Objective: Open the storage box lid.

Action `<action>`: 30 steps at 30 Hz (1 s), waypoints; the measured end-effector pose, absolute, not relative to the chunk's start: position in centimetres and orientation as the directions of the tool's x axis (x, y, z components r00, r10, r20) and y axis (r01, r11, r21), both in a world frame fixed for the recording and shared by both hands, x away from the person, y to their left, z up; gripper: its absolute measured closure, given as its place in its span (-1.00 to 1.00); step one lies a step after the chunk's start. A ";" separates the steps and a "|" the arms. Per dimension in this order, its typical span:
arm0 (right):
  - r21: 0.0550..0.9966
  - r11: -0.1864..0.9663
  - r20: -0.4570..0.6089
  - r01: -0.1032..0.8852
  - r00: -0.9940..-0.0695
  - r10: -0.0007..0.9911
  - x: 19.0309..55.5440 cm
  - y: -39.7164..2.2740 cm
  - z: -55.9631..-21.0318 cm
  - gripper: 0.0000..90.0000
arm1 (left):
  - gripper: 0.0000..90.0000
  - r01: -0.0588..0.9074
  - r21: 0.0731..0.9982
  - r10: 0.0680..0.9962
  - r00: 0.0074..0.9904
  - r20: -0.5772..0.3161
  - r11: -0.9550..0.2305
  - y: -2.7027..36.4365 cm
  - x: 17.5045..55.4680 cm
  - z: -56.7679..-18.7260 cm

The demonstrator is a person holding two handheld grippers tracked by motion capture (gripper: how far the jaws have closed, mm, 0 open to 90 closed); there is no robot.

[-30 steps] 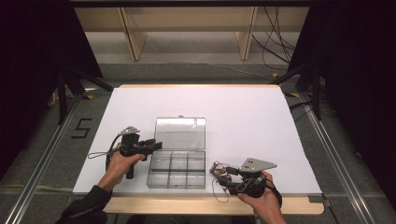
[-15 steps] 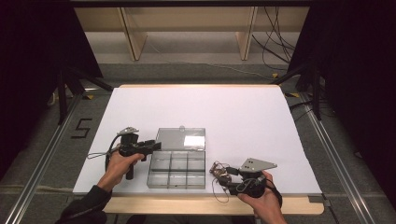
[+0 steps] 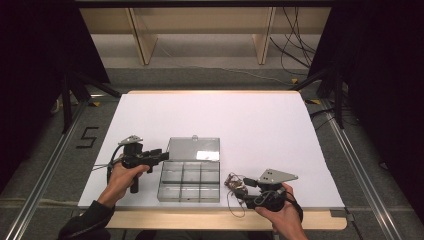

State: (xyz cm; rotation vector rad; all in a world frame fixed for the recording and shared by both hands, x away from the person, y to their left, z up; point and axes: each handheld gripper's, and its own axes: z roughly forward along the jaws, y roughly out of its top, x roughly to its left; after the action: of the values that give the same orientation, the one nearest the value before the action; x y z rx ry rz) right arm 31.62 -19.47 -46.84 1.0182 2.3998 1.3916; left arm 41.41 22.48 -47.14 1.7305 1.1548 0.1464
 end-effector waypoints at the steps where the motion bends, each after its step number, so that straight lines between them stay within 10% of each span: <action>1: 0.823 0.322 0.172 0.468 -0.745 0.644 31.6 -19.5 -46.8 -0.03 | 0.15 0.625 0.780 0.746 0.536 -0.395 -0.037 22.5 41.2 -47.0; 30: 0.776 0.306 0.221 0.552 -0.691 0.688 32.6 -20.2 -47.8 -0.20 | -0.32 0.580 0.805 0.696 0.630 -0.343 -0.128 22.9 32.7 -45.8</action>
State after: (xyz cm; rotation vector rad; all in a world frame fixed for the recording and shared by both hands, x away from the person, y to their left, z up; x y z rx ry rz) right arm 32.65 -20.22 -47.80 1.1549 2.4111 1.3360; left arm 32.69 22.92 -45.85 1.8075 1.0287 0.1394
